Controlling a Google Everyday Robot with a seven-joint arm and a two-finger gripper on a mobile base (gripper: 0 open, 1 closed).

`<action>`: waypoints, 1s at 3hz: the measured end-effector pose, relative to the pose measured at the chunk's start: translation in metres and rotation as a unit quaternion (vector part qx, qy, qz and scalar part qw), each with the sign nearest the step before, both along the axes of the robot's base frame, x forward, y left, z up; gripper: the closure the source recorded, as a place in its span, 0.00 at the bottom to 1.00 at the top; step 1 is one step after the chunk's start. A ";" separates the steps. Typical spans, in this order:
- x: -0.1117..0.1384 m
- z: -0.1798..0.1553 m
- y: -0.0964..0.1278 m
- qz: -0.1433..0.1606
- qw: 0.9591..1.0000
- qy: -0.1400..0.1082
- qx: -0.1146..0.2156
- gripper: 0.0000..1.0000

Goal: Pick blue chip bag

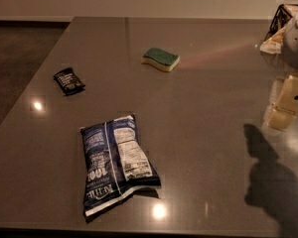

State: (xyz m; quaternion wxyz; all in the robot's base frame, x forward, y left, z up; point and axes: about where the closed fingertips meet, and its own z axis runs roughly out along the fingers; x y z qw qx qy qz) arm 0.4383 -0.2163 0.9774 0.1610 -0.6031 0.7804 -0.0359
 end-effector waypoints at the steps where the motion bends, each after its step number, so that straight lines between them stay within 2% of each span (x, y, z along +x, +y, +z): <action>1: 0.000 0.000 0.000 0.000 1.000 0.000 0.000 0.00; 2: -0.002 0.000 0.006 0.005 1.000 0.009 0.015 0.00; 3: -0.021 0.000 0.030 -0.002 0.998 0.018 0.056 0.00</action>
Offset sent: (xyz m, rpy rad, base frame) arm -0.0049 0.0127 -0.0051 0.0693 0.0694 0.0240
